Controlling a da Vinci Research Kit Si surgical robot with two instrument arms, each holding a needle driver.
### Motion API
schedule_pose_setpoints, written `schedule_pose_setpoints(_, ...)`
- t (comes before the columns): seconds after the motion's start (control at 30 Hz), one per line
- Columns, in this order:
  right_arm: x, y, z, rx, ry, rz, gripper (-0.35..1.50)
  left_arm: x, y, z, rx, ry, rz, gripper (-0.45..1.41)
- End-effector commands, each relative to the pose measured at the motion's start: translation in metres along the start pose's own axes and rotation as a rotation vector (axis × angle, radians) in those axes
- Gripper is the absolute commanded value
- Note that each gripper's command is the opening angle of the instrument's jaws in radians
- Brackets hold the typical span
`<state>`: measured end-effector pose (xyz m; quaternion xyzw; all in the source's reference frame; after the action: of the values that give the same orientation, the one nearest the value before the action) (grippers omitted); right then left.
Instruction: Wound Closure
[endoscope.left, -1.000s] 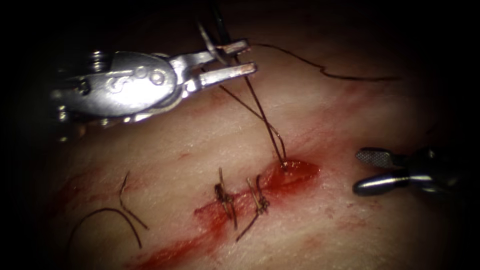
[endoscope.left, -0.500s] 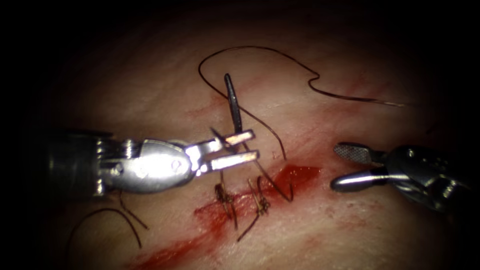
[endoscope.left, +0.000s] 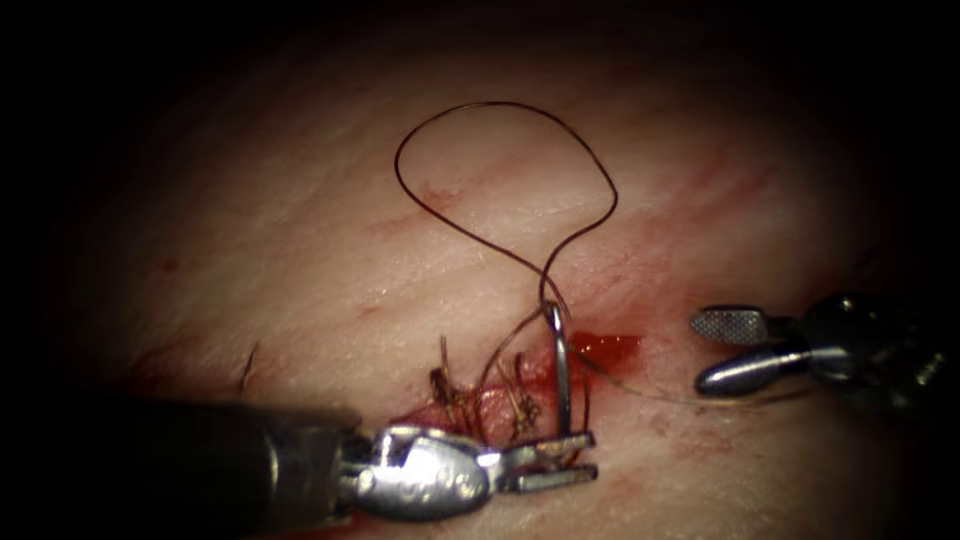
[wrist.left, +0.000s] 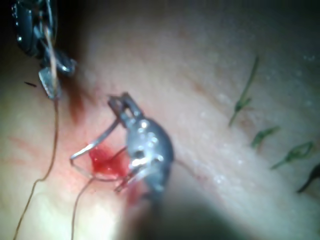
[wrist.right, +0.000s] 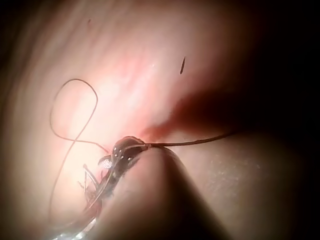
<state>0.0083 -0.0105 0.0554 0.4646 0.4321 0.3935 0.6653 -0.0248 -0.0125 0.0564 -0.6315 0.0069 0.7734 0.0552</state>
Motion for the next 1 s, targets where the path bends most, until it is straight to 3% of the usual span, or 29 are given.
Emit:
schedule_pose_setpoints(0.03,-0.0009,0.0006,0.0007,0.017,-0.004,0.012,1.21,0.0002,0.0007,0.0008,0.007,-0.006,0.017,-0.45)
schedule_pose_setpoints(0.23,-0.0019,0.0027,0.0010,0.001,0.003,0.040,1.18,0.0014,0.0013,0.0017,0.022,-0.016,0.055,-0.45)
schedule_pose_setpoints(0.47,-0.0027,0.0061,0.0027,0.000,0.000,0.109,1.18,0.0007,0.0011,0.0027,0.026,-0.045,0.087,-0.45)
schedule_pose_setpoints(1.0,-0.0016,0.0066,0.0055,0.120,-0.015,0.232,1.16,-0.0011,0.0008,0.0035,0.052,-0.172,0.266,-0.45)
